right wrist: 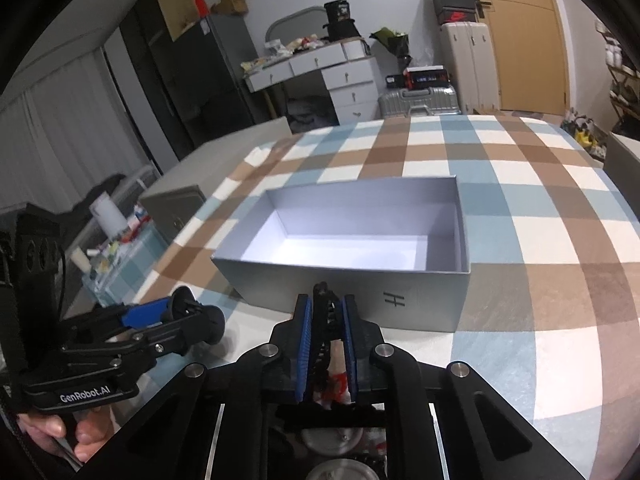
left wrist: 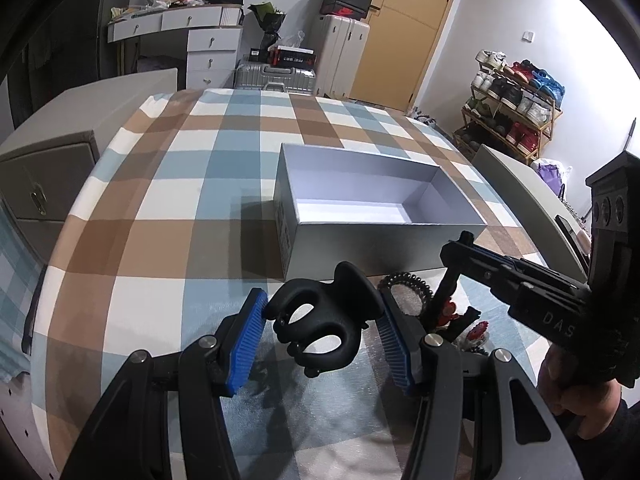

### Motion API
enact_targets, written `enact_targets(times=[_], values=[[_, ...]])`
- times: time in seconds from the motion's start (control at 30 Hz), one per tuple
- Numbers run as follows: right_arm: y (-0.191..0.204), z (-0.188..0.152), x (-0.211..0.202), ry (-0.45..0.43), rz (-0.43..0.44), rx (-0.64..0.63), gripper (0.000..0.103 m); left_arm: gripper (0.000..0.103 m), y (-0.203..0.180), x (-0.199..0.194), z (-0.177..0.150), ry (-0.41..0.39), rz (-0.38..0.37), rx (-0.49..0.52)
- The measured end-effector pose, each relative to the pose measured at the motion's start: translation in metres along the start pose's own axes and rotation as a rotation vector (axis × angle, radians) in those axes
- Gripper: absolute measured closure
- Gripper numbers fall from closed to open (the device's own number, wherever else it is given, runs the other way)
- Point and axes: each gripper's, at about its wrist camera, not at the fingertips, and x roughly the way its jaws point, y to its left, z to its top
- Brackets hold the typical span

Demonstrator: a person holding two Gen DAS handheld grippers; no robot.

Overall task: Organize jewelry
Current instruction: 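Carry the claw clip into the grey box with the left tool while the right tool grasps the black barrette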

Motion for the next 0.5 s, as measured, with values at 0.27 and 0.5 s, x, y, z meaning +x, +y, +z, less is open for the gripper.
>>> enact_targets(times=[0.27,0.5], values=[[0.000,0.016,-0.040,-0.180,0.032,-0.015,0.089,0.053,-0.013,-0.014,0.011,-0.044,0.040,0.037],[-0.003,0.036,-0.053,-0.247,0.041,-0.030,0.089,0.053,-0.019,-0.014,0.028,-0.075,0.048,0.045]])
